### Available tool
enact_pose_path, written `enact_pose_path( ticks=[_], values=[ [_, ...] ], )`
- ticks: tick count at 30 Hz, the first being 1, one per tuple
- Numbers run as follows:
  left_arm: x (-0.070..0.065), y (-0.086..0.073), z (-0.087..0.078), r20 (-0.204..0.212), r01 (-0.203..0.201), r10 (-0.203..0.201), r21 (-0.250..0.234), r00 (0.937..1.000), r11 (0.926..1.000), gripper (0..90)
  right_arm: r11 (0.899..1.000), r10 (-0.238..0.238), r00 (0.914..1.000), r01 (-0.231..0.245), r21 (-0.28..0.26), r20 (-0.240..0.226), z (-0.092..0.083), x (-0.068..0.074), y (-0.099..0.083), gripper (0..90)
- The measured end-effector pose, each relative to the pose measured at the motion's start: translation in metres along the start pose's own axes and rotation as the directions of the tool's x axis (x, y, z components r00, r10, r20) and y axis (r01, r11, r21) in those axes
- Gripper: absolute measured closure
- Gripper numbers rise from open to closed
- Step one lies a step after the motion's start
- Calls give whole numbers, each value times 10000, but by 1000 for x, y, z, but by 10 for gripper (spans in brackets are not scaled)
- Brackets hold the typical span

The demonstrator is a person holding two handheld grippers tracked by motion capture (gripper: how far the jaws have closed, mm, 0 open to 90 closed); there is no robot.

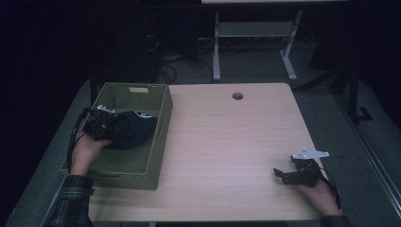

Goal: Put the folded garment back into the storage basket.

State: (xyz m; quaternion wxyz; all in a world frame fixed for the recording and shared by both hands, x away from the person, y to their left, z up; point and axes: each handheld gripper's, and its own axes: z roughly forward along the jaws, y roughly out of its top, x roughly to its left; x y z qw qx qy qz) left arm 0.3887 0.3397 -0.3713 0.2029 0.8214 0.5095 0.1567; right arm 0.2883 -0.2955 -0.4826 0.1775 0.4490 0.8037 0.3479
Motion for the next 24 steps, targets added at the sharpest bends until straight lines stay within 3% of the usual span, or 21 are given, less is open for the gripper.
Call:
enact_pose_path(
  ticks=[14,24],
  values=[
    [-4,-12,28,533,171,-217,861,9983,9961,690,10000,3,10000,-3,2,1,0,0,0,104],
    [4,-12,11,961,646,-628,-154,9934,9978,468,10000,20,10000,-20,10,21,0,0,0,104]
  ],
)
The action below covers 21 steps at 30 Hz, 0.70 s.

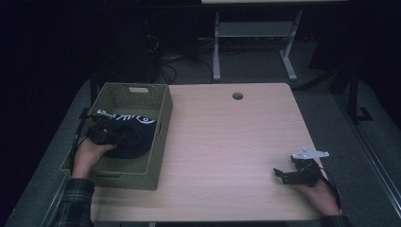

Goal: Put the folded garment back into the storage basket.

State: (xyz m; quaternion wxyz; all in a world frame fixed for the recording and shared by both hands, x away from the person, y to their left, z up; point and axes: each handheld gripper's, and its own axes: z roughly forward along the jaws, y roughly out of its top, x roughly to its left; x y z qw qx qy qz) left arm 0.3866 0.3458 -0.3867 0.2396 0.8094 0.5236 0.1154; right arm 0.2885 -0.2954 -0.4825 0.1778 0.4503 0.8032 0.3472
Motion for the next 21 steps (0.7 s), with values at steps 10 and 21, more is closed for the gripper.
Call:
enact_pose_path(
  ticks=[10,21],
  values=[
    [-9,11,-25,419,-20,55,-847,9991,9964,337,10000,-1,10000,1,3,-1,0,0,0,104],
    [-32,31,-36,802,-374,491,-1407,9956,9893,200,10000,6,10000,-6,1,2,0,0,0,104]
  ],
)
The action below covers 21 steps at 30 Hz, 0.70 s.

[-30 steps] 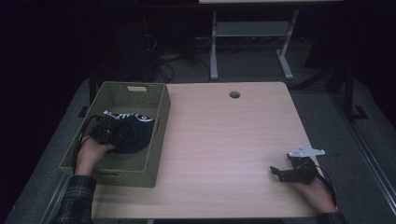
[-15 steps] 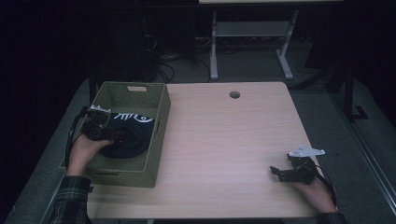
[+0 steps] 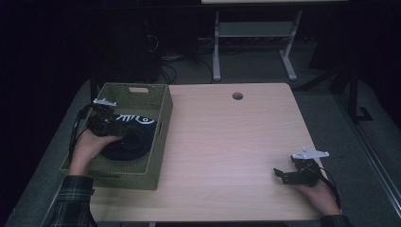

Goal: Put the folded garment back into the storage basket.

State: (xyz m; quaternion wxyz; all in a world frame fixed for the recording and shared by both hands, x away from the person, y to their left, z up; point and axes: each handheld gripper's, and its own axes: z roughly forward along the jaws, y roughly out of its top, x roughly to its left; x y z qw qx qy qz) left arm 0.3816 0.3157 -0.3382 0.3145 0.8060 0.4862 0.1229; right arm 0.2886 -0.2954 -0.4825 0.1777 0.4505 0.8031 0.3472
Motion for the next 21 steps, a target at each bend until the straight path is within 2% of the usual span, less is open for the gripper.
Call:
enact_pose_path(
  ticks=[6,9,12,17,21],
  values=[
    [-21,13,1,376,-252,267,-419,9989,9988,177,10000,-3,10000,3,4,1,0,0,0,104],
    [-36,20,4,610,-522,553,-516,9966,9973,177,10000,-5,10000,5,0,1,0,0,0,104],
    [-54,29,8,924,-823,885,-696,9918,9942,177,10000,-2,10000,2,4,0,0,0,0,104],
    [-77,38,13,1213,-1161,1270,-925,9845,9889,177,10000,-3,10000,3,3,1,0,0,0,104],
    [-99,44,18,1464,-1524,1666,-1032,9751,9829,177,10000,-1,10000,1,6,0,0,0,0,104]
  ],
)
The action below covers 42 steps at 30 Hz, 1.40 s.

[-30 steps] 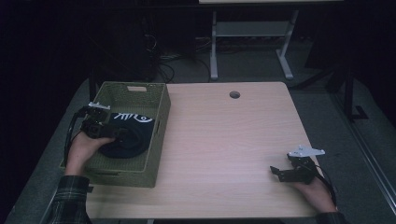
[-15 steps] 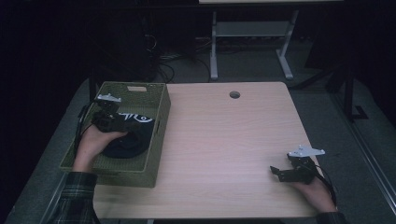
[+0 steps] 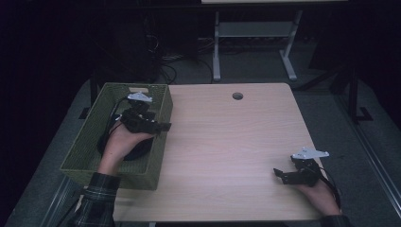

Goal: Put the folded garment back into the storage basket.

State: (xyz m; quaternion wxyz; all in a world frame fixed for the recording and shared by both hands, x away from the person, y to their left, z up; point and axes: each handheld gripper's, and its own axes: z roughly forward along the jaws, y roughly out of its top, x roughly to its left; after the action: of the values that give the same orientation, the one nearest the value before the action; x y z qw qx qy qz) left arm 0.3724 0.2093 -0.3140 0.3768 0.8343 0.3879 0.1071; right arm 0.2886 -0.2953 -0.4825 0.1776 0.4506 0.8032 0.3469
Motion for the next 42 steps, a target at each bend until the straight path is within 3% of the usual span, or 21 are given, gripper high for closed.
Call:
enact_pose_path(
  ticks=[13,21,26,42],
  values=[
    [-44,7,32,860,-702,715,-178,9937,9974,177,10000,-11,10000,11,-8,0,0,0,0,104],
    [-66,0,51,1077,-1170,1190,-239,9870,9928,174,10000,-13,10000,13,-9,2,0,0,0,104],
    [-75,-7,64,1039,-1437,1453,-229,9839,9894,164,10000,-6,10000,6,-9,2,0,0,0,104],
    [-94,-39,104,654,-1470,1465,39,9871,9891,135,10000,6,10000,-6,-6,2,0,0,0,104]
  ],
)
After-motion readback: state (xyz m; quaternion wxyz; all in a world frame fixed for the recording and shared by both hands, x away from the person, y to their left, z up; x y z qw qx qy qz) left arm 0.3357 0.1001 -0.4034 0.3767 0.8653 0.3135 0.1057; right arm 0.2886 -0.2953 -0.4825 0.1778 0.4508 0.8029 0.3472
